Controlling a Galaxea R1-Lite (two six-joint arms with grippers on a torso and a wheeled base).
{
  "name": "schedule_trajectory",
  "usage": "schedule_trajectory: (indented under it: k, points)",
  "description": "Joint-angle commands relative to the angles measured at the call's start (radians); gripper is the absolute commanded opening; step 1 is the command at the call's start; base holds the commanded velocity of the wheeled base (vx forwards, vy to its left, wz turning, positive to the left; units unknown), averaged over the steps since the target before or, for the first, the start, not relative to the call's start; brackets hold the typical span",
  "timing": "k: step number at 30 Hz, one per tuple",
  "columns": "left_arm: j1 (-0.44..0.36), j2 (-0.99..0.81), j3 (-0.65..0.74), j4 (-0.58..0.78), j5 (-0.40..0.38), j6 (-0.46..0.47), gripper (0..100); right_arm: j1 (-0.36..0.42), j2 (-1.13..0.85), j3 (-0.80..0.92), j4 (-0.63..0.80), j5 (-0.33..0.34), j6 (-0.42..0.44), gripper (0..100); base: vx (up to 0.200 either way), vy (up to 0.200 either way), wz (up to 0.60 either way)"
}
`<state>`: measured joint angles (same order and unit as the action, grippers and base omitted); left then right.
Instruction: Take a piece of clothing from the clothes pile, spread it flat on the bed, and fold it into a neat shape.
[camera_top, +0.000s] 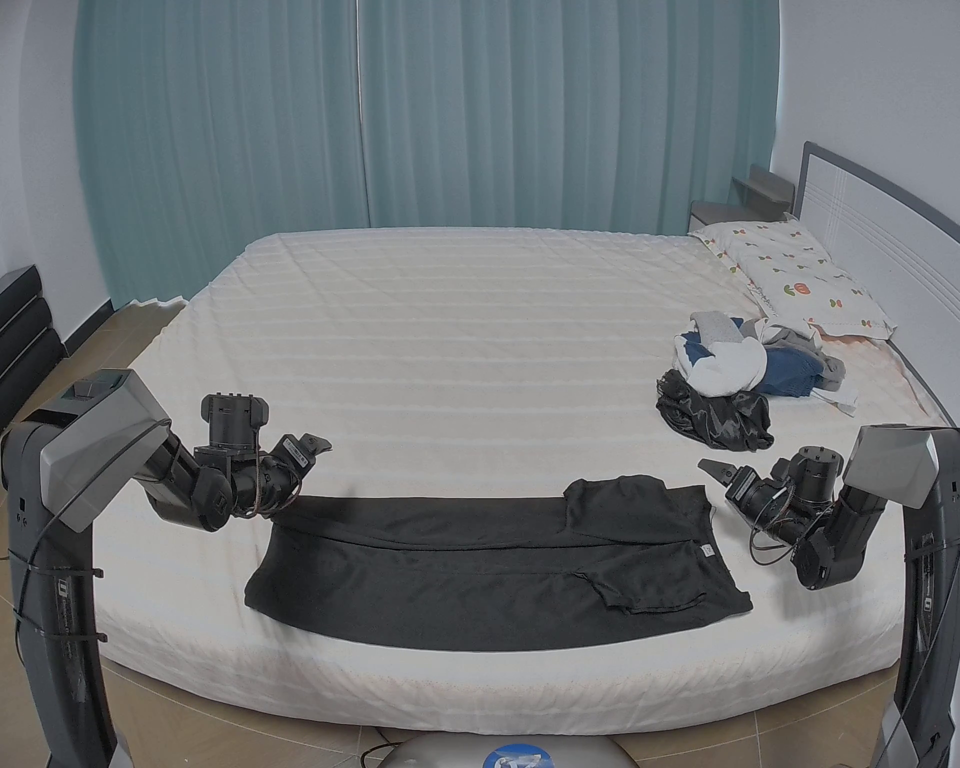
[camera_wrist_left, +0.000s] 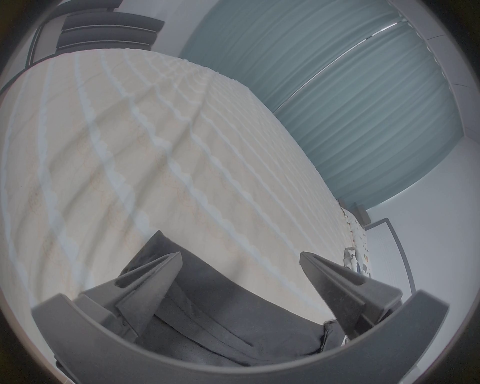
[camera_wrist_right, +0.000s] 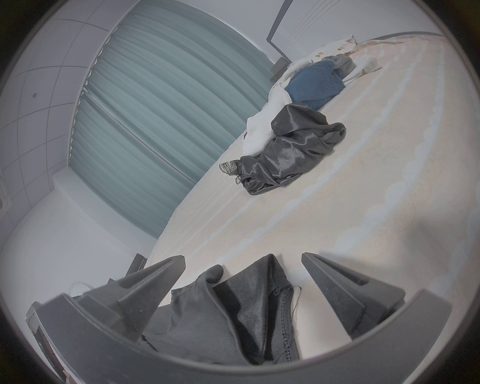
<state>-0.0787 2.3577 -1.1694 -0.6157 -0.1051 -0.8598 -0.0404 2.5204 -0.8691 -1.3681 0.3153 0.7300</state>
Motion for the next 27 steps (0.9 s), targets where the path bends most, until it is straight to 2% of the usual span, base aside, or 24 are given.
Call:
schedule_trajectory:
  k: [1,7,15,19,23,27]
  points:
    - [-0.027,0.014,0.007,0.004,0.001,-0.001,100,0.002,-0.002,0.010,0.000,0.001,0.000,100,0.000,0.000,0.00]
    - [-0.061,0.012,0.031,0.022,0.018,0.010,100,0.002,0.000,0.013,0.000,0.001,0.000,100,0.000,0.000,0.00]
    - [-0.073,-0.001,0.033,0.148,0.028,0.077,100,0.002,-0.002,0.016,-0.003,0.001,0.000,100,0.000,0.000,0.00]
    - [-0.081,-0.052,0.037,0.200,0.068,0.096,100,0.002,-0.002,0.016,-0.003,0.001,0.000,100,0.000,0.000,0.00]
    - [-0.082,-0.063,0.033,0.295,0.104,0.166,100,0.002,-0.002,0.016,-0.003,0.001,0.000,100,0.000,0.000,0.00]
    - [-0.082,-0.063,0.028,0.314,0.130,0.177,100,0.002,-0.005,0.018,-0.005,-0.001,0.000,100,0.000,0.000,0.00]
